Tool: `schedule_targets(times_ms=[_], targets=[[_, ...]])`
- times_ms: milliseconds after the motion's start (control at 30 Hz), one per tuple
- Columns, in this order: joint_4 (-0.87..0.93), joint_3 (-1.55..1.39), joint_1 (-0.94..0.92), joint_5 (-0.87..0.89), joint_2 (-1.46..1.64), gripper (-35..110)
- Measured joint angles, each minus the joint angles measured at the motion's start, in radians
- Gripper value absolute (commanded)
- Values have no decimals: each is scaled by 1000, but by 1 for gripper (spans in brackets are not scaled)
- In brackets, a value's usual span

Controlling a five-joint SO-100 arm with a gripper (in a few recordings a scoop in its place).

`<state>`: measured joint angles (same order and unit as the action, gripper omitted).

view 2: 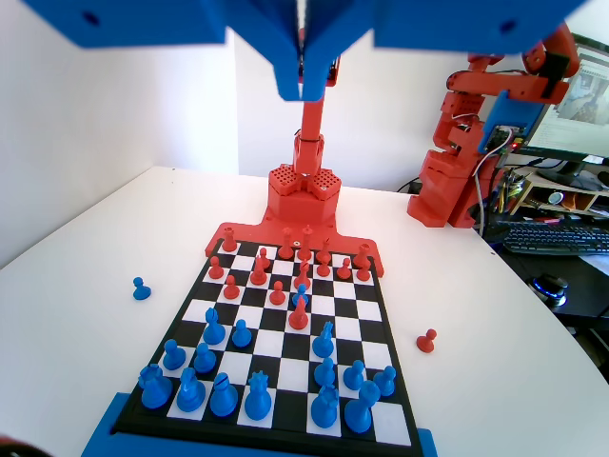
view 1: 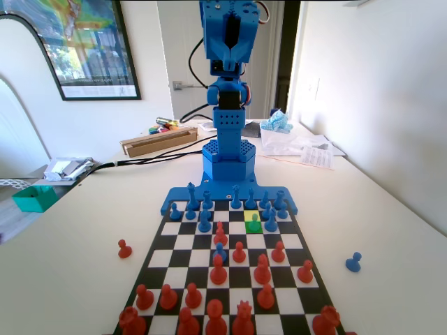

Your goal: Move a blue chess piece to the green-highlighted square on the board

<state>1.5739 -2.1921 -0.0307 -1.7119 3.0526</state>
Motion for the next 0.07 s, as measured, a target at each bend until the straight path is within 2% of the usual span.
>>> schedule_targets(times_ms=[67], targets=[[0, 0, 0, 0, 0, 1]])
